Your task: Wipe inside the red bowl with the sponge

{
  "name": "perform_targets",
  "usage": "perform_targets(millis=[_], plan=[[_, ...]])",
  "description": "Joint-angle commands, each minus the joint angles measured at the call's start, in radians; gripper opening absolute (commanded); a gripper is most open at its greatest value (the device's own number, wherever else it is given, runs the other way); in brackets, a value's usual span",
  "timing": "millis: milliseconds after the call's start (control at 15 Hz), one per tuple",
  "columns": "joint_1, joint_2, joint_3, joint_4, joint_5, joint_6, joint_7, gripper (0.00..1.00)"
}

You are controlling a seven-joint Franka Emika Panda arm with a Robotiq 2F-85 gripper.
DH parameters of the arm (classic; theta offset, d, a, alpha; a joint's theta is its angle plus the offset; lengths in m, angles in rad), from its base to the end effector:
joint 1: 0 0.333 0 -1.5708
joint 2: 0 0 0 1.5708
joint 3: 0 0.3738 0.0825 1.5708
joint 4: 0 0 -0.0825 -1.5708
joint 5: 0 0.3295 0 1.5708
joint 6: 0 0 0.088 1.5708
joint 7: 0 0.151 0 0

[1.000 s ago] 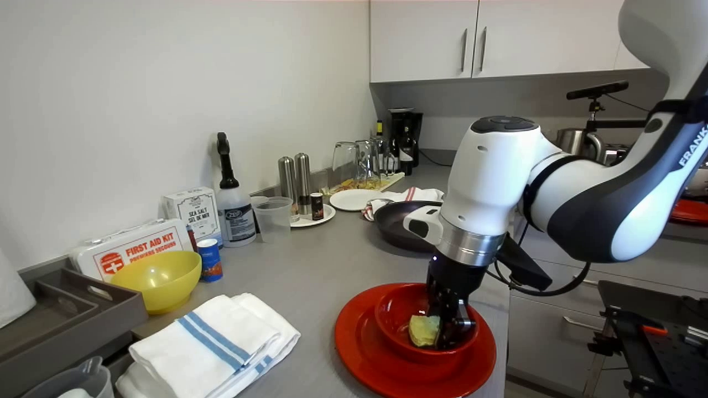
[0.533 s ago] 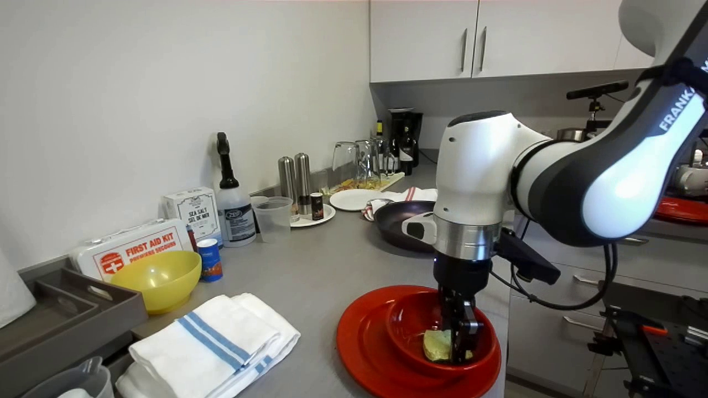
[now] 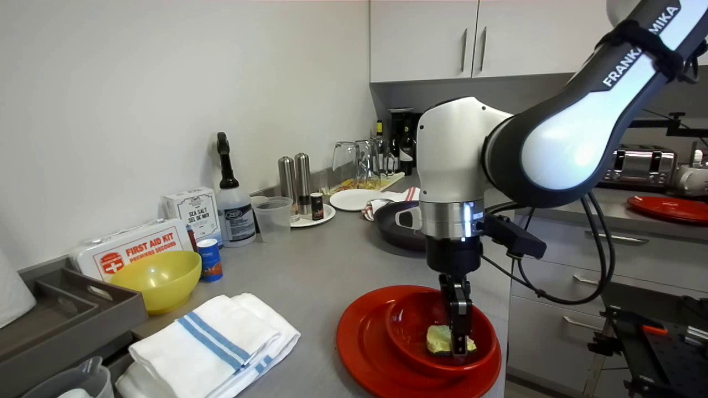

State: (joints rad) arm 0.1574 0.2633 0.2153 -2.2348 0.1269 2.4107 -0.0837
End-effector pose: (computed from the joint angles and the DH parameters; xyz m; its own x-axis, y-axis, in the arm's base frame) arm 0.4793 0.1900 0.3037 0.9334 0.3501 -0.0789 0.3375 -0.9310 -0.1386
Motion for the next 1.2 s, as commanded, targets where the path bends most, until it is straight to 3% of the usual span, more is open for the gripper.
perform_targets(millis=[0,600,1133], plan=[[-0.015,0.016,0.007,0.056,0.065,-0.099,-0.02,0.25],[-0.006,0.046,-0.025,0.077,0.031,-0.147,0.016,0.25],[-0.014,0.054,-0.006,0.045,0.073,0.136,-0.014,0.25]])
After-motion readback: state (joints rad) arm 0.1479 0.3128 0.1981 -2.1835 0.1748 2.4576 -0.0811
